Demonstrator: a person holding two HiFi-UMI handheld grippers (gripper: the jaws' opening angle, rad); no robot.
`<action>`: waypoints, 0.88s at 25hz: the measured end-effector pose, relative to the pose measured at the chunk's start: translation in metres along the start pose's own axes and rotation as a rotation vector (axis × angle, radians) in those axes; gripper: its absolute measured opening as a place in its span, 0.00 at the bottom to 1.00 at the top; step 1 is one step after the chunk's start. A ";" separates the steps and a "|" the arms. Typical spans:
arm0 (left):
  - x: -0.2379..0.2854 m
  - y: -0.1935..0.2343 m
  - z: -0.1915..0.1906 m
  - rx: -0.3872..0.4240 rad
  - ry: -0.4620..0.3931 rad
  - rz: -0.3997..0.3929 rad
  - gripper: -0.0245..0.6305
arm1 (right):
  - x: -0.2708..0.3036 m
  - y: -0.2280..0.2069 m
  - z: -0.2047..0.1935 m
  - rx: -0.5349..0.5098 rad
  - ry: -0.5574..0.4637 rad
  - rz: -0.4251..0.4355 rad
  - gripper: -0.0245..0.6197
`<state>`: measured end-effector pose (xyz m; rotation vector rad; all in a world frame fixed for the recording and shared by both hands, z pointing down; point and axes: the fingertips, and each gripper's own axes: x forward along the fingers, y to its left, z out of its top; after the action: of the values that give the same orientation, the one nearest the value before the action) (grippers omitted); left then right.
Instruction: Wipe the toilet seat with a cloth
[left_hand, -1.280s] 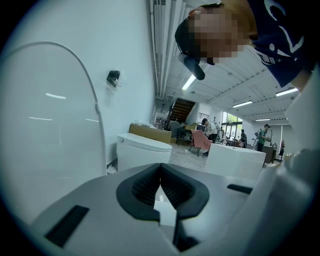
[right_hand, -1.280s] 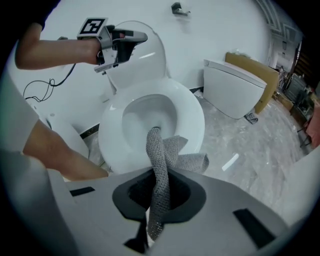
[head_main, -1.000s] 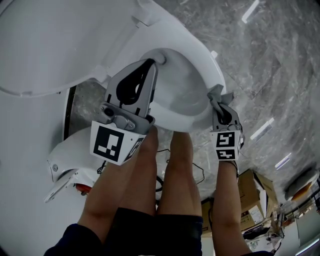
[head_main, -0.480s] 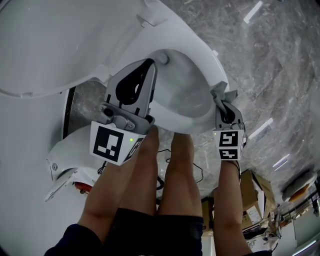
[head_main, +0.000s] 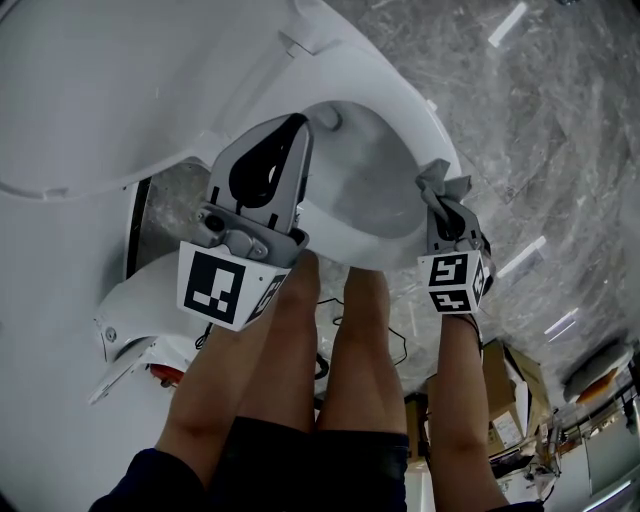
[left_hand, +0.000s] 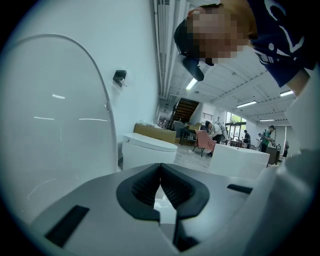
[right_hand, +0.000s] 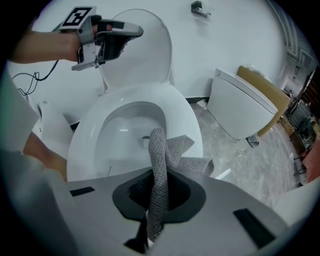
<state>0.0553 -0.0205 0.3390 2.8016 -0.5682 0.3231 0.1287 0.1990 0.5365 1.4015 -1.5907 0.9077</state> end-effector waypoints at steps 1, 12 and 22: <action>0.000 0.001 0.000 -0.001 0.000 0.002 0.07 | 0.007 -0.001 0.011 -0.011 -0.010 0.001 0.08; -0.002 0.004 -0.006 -0.009 0.014 0.010 0.07 | 0.013 -0.007 0.027 0.042 -0.033 -0.020 0.08; 0.005 0.007 0.000 -0.014 0.000 0.012 0.07 | -0.017 -0.031 -0.016 0.192 0.026 -0.077 0.08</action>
<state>0.0573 -0.0290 0.3418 2.7857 -0.5856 0.3196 0.1623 0.2169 0.5276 1.5656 -1.4504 1.0502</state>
